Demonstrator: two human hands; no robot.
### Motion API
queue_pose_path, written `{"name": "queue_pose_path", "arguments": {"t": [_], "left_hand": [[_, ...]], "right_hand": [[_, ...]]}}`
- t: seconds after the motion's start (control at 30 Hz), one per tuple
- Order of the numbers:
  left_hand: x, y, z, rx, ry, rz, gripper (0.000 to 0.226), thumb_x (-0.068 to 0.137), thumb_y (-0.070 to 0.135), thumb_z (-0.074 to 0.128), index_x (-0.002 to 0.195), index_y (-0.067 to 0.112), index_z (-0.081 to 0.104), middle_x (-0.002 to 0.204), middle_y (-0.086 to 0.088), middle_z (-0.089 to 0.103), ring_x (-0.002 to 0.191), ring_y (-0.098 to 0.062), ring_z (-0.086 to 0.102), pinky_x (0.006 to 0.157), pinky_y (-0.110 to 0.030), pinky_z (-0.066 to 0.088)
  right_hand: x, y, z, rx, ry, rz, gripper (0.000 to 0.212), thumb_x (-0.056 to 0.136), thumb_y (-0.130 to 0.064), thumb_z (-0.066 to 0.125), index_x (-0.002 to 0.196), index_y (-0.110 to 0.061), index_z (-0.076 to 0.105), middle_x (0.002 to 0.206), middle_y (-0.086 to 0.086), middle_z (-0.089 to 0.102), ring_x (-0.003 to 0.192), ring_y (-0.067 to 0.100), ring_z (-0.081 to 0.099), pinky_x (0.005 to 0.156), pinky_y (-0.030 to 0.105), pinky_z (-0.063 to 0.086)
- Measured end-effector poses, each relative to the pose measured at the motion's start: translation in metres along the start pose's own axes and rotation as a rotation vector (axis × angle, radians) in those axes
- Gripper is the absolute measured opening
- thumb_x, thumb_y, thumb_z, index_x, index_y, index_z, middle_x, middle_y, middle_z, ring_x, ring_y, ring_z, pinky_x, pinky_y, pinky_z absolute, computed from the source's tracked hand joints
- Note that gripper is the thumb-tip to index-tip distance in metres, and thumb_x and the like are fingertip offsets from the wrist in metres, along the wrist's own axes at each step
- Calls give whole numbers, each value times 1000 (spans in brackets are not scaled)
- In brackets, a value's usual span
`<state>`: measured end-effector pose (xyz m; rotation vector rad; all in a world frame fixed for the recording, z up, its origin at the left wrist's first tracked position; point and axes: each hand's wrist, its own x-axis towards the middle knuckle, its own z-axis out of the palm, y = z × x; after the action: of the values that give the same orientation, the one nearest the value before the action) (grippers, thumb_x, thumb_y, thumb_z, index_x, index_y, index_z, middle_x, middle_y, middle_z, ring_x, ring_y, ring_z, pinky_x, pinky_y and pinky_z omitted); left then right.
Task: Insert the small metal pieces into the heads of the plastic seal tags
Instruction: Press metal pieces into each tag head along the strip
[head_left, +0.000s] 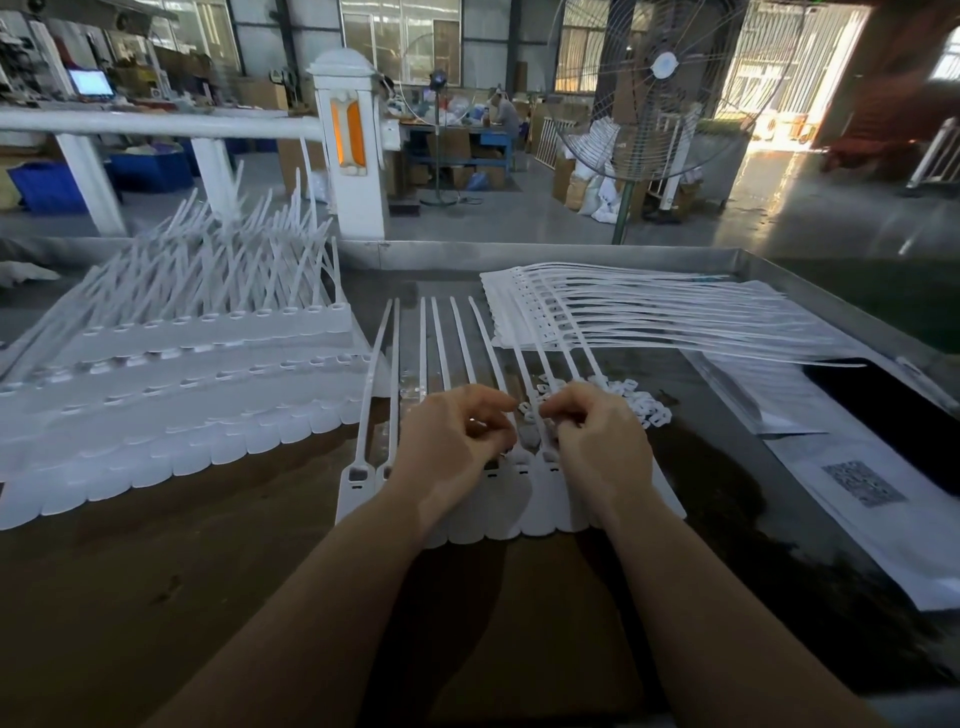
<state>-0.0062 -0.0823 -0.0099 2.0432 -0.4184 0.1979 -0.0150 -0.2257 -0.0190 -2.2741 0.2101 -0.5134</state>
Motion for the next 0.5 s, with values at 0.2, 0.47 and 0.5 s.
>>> {"name": "queue_pose_path", "arguments": {"t": [0.2, 0.47, 0.5], "left_hand": [[-1, 0, -1, -52, -39, -44, 19, 79, 9, 71, 89, 25, 64, 81, 9, 67, 75, -4, 64, 70, -14, 53], [1, 8, 3, 18, -174, -9, 20, 85, 5, 63, 93, 22, 56, 82, 7, 65, 85, -11, 63, 80, -25, 51], [2, 8, 3, 37, -192, -9, 20, 85, 6, 62, 93, 23, 55, 82, 9, 65, 84, -10, 63, 78, -23, 51]], "right_hand": [[-2, -1, 0, 25, 10, 9, 28, 85, -4, 49, 84, -27, 65, 92, -7, 64, 86, 13, 58, 78, 38, 51], [-3, -2, -2, 13, -5, 4, 27, 86, -5, 49, 85, -26, 65, 92, -7, 64, 89, 14, 58, 80, 41, 51], [-3, -2, -2, 12, -6, 5, 27, 86, -5, 49, 85, -26, 65, 92, -7, 64, 89, 14, 58, 80, 41, 51]]}}
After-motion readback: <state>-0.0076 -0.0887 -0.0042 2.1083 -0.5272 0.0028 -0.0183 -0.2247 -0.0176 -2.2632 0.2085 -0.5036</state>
